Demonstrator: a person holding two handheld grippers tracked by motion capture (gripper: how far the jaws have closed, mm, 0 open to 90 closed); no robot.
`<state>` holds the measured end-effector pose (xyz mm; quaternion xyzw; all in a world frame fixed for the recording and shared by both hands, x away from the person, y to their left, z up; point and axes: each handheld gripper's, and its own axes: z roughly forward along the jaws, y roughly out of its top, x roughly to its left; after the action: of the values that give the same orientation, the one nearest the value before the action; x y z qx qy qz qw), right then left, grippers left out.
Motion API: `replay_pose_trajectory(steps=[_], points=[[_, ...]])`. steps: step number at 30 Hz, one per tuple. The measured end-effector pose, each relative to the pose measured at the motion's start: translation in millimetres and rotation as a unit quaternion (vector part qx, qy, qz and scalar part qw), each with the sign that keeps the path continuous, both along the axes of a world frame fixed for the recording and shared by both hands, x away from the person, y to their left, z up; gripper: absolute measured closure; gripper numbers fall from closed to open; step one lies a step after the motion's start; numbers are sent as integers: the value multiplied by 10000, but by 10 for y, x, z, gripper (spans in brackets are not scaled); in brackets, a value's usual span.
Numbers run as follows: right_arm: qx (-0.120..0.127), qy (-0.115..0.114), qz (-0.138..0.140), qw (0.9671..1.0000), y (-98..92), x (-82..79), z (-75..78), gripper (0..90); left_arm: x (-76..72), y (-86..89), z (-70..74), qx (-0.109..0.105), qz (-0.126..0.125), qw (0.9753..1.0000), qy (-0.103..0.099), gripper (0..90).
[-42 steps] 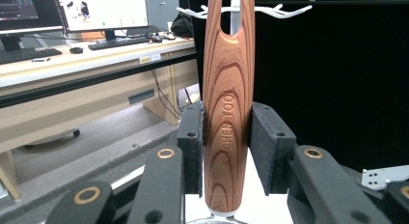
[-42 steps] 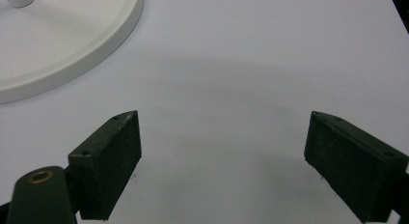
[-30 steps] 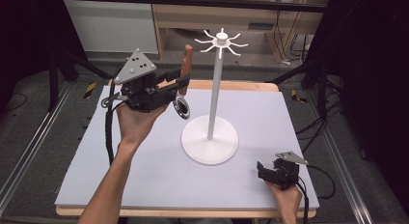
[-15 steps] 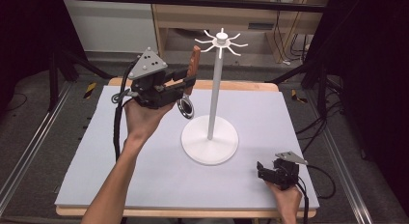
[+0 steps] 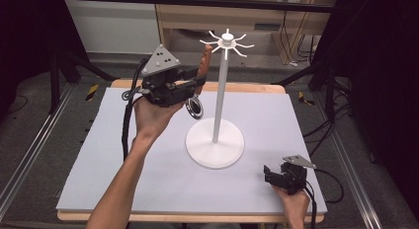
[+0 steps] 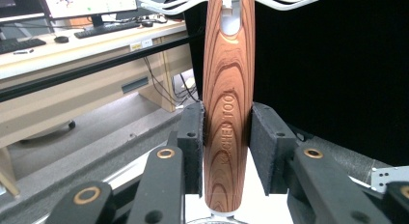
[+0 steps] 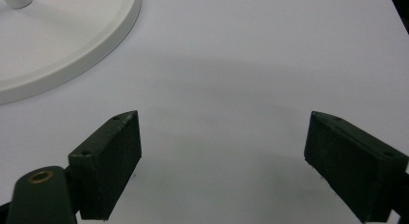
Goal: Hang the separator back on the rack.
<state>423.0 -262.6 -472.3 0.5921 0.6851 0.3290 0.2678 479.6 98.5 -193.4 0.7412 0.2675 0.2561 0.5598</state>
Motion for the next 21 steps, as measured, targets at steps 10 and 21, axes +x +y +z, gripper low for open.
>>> replay_pose_trajectory(steps=[10, 21], points=[[4, -7, -8, 10000, 1, -2, 1, 134, 87, -53, -51, 68, 14, 9999, 92, 668], [-12, -6, 37, 10000, 8, -1, -2, 135, 99, -62, -120, -54, -20, 10000, 14, 666]])
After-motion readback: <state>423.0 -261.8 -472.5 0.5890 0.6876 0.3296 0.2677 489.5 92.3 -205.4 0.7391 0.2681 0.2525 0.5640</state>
